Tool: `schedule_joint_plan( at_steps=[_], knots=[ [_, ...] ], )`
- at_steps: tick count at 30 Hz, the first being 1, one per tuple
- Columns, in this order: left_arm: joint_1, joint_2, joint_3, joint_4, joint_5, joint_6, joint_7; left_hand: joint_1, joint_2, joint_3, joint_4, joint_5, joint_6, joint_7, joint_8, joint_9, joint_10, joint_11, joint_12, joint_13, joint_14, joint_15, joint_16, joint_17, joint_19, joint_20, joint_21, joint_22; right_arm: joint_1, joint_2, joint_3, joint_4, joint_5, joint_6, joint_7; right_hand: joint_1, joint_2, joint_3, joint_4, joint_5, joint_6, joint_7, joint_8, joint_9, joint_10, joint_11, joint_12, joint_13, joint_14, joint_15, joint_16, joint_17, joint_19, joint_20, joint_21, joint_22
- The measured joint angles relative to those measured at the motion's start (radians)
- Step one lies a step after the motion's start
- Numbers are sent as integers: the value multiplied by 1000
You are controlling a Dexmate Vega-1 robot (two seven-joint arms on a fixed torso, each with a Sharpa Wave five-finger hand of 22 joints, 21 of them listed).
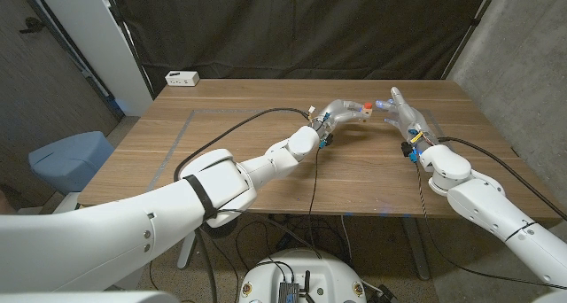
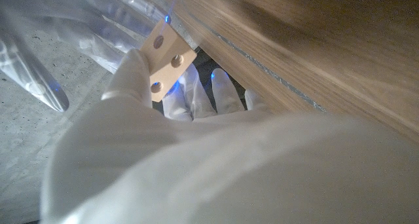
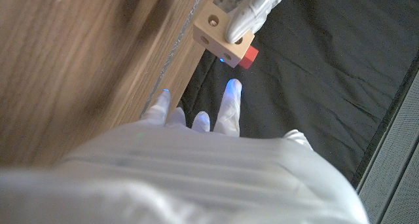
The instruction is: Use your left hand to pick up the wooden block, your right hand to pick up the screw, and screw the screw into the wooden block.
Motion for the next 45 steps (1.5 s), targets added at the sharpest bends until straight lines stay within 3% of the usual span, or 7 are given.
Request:
schedule_joint_plan(
  at_steps=[10, 23, 45],
  knots=[
    [2, 0, 0, -1, 3, -9, -1, 0, 0, 0, 0, 0, 0, 0, 0, 0, 0, 0, 0, 0, 0, 0, 0, 0, 0, 0, 0, 0, 15, -3, -11, 11, 5, 6, 27, -5, -5, -3, 3, 0, -13, -3, 4, 0, 0, 0, 0, 0, -5, 5, 0, 5, -16, 6, 0, 0],
    [11, 4, -3, -6, 11, -27, 5, 0, 0, 0, 0, -3, 0, 0, 0, -1, 0, 0, 0, 0, 0, 0, 0, 0, 0, 0, 0, 0, 18, -4, -17, 13, 6, 9, 35, -4, -4, -3, 3, 0, 64, 23, 34, 0, 11, -11, 13, 0, -5, 5, 0, 2, -21, 0, 0, 0],
    [22, 7, -8, -12, 23, -48, 15, 0, 0, 2, -2, 5, 0, 0, 0, 0, -1, 1, 0, 0, 0, 0, 0, 0, 0, 0, 0, 0, -11, -6, -5, -13, 6, 11, 5, -4, -4, -6, 6, 4, 142, 38, 50, -5, 62, -18, 23, 0, 19, -11, 14, 2, -4, -1, 5, 0]
  ],
)
